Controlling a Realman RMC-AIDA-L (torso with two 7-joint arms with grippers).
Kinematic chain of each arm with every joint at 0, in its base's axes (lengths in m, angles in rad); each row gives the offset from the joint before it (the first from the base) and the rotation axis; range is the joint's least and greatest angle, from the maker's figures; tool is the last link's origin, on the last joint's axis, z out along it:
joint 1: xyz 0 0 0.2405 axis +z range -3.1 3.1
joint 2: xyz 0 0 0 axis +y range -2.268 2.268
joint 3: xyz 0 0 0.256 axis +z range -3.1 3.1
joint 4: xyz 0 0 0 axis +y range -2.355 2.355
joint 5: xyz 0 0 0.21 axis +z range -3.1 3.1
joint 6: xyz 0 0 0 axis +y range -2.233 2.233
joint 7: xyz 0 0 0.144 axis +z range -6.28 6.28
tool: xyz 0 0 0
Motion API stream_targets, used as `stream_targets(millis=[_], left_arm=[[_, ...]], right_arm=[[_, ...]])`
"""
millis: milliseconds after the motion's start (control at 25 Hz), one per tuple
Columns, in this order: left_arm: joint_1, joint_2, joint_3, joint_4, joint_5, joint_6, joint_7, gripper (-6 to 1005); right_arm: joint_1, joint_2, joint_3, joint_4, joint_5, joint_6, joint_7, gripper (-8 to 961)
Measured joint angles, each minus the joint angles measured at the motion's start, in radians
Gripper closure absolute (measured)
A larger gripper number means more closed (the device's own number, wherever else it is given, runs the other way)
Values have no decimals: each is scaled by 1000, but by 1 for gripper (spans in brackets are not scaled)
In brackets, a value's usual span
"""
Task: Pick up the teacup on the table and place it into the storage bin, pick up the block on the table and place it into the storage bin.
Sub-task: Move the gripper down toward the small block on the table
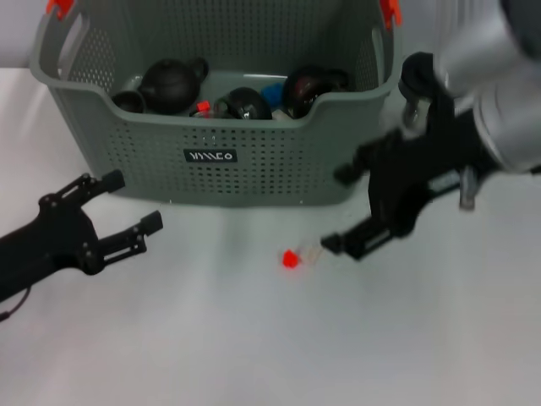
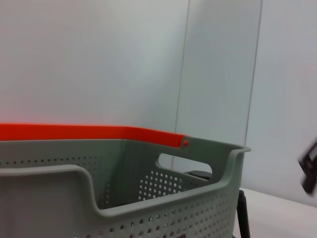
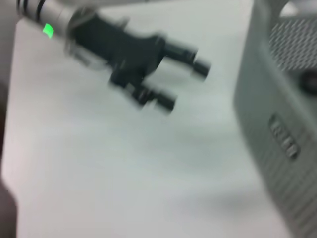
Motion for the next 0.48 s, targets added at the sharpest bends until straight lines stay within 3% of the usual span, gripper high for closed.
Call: stream_targets(millis=[200,480], left_arm=[[-2,2,-2,0,0,-2,0,115],[-1,0,-3,0,1,-7,0,115]], right_arm=[[-3,2,-54,151,-1,59,-123,9],[33,2,-138,339,-21,265,-200,10]])
